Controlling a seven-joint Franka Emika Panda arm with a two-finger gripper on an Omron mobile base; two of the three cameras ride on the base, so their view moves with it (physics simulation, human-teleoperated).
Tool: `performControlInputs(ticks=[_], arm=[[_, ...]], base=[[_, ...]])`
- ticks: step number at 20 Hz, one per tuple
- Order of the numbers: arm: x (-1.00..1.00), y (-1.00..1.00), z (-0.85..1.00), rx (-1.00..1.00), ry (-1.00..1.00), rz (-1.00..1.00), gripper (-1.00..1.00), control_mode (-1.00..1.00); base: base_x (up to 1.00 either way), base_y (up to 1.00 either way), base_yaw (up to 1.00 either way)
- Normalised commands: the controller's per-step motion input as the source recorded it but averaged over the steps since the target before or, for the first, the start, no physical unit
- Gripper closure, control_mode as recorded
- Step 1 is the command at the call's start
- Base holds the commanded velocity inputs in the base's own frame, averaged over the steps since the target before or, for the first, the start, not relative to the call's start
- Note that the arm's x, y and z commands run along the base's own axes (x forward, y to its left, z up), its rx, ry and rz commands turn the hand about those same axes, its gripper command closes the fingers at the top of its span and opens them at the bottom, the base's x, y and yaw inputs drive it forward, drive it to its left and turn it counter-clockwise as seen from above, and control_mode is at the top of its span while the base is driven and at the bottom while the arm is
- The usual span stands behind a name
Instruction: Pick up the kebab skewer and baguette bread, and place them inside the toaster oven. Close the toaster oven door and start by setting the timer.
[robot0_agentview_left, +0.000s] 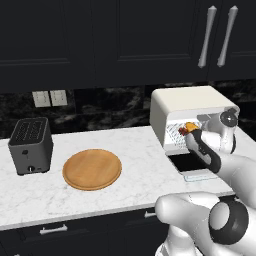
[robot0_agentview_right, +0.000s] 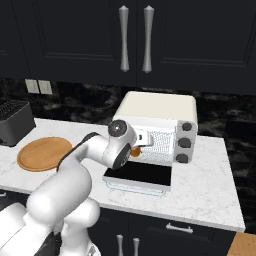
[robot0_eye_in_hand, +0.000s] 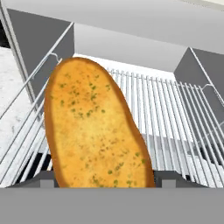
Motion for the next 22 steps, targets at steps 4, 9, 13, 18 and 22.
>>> performControlInputs(ticks=[4,9,13,18,22], arm=[[0.48,-0.14,-0.18,0.00,0.00,0.00,1.00,-1.00],[0.19,0.05,-0.29,-0.02,0.00,0.01,1.00,-1.00],[-0.07,0.00,-0.49,-0.01,0.00,0.00,1.00,-1.00],[0.00,0.00,-0.25,0.00,-0.01,0.00,1.00,-1.00],[0.00,0.00,0.26,-0.04,-0.01,0.04,1.00,-1.00]], base=[[0.00,0.00,0.00],[0.00,0.00,0.00],[0.00,0.00,0.00],[0.00,0.00,0.00],[0.00,0.00,0.00]])
